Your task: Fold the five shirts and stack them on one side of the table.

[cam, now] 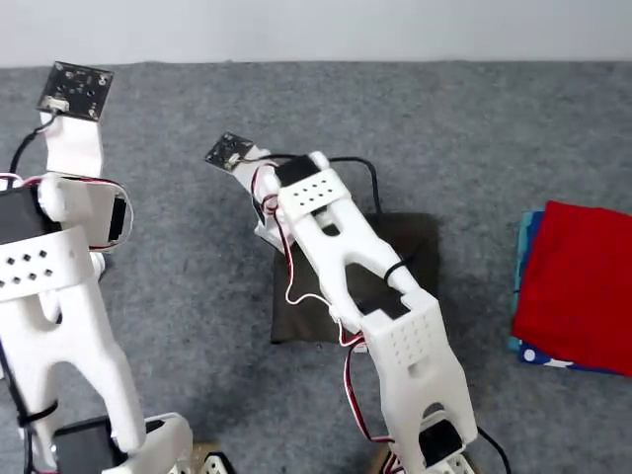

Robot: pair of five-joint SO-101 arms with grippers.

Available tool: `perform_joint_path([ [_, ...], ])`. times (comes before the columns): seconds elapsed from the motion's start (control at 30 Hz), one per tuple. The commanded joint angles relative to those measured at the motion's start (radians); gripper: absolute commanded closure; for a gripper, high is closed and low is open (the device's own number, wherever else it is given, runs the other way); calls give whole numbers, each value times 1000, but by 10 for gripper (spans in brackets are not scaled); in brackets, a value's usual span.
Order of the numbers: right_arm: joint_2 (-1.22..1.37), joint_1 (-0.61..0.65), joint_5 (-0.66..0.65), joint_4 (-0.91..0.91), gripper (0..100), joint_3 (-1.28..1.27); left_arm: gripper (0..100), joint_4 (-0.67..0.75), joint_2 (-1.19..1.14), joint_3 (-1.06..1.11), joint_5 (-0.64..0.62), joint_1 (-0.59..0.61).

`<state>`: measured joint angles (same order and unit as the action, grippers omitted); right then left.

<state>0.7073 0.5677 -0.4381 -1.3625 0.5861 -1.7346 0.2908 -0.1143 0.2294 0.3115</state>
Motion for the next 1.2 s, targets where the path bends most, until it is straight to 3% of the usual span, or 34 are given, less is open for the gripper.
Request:
perform_joint_path([
  [0.0, -133, -5, 61, -147, 987, 95, 986, -20, 41, -2, 14, 2],
  [0.3, -199, -65, 265, -429, 987, 147, 986, -20, 41, -2, 12, 2],
  [0.43, -254, -99, 367, -435, 987, 101, 986, -20, 41, -2, 12, 2],
  [0.77, -641, -182, 463, -429, 983, -267, 986, -20, 41, -2, 9, 2],
  [0.87, -723, -243, 463, -341, 942, -385, 986, -18, 40, -2, 9, 2],
  [1.03, -740, -332, 489, -143, 711, -632, 986, -18, 34, -2, 11, 2],
  [1.17, -742, -386, 514, 36, 697, -821, 986, -18, 40, -2, 12, 2],
])
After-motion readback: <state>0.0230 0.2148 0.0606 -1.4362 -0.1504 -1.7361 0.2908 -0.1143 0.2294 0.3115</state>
